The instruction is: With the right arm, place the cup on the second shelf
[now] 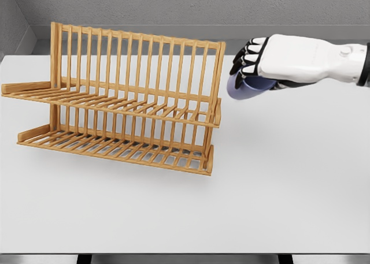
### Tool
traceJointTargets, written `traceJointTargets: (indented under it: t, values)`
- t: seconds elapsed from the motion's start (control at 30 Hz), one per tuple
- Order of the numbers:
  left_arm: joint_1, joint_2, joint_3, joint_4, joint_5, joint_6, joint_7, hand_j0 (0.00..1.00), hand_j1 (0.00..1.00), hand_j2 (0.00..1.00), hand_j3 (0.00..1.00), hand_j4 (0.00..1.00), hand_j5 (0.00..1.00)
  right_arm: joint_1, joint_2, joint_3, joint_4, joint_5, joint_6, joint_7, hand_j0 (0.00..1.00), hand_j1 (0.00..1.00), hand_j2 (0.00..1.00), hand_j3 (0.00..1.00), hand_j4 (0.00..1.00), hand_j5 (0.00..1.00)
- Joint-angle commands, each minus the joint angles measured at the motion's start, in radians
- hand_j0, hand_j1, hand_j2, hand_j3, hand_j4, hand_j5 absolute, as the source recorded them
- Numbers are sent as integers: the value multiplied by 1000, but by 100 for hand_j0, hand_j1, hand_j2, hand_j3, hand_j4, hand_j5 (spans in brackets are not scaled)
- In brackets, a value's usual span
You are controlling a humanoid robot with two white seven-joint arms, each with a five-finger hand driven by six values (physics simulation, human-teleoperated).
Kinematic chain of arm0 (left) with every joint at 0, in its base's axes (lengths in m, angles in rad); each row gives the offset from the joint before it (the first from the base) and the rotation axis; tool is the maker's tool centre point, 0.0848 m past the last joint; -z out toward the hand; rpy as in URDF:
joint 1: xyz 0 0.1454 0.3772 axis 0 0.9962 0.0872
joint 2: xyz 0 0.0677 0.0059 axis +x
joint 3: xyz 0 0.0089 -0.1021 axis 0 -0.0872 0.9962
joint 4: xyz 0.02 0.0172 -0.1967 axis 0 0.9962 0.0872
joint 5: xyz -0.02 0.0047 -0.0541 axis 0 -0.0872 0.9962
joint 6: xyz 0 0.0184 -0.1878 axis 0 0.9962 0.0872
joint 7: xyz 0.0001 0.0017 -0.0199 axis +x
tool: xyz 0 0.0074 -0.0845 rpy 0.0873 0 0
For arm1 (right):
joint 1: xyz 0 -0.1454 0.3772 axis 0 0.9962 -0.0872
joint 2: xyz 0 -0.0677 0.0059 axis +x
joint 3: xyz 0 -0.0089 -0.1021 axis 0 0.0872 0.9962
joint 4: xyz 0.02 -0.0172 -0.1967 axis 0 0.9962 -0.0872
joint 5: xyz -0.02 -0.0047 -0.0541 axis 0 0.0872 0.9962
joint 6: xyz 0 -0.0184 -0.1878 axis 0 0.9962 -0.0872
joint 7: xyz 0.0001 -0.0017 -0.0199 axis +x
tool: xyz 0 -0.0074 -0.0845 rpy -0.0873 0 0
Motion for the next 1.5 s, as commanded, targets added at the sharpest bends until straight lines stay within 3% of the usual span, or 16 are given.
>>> traceJointTargets:
  t: [0.0,0.37,1.13,1.2,1.23,1.27,1.47]
  values:
    - [0,0,0,0,0,0,-1,100,100,100,100,100,100,0,11,11,0,-5,3,-1,58,58,58,58,58,58]
    - [0,0,0,0,0,0,-1,100,100,100,100,100,100,-71,70,89,0,-5,3,-1,57,57,57,57,57,57]
    - [0,0,0,0,0,0,1,100,100,100,100,100,100,-120,142,205,1,1,3,-1,59,59,59,59,59,59]
    - [0,0,0,0,0,0,1,100,100,100,100,100,100,-121,142,208,1,1,3,-1,69,69,69,69,69,69]
    - [0,0,-1,0,0,0,-1,100,100,100,100,100,100,-123,142,210,1,1,3,-1,95,95,95,95,95,95]
    - [0,0,0,0,0,0,1,100,100,100,100,100,100,-124,142,210,0,1,3,-1,100,100,100,100,100,100]
    - [0,0,0,0,0,0,-1,100,100,100,100,100,100,-152,141,192,0,-2,3,-1,100,100,100,100,100,100]
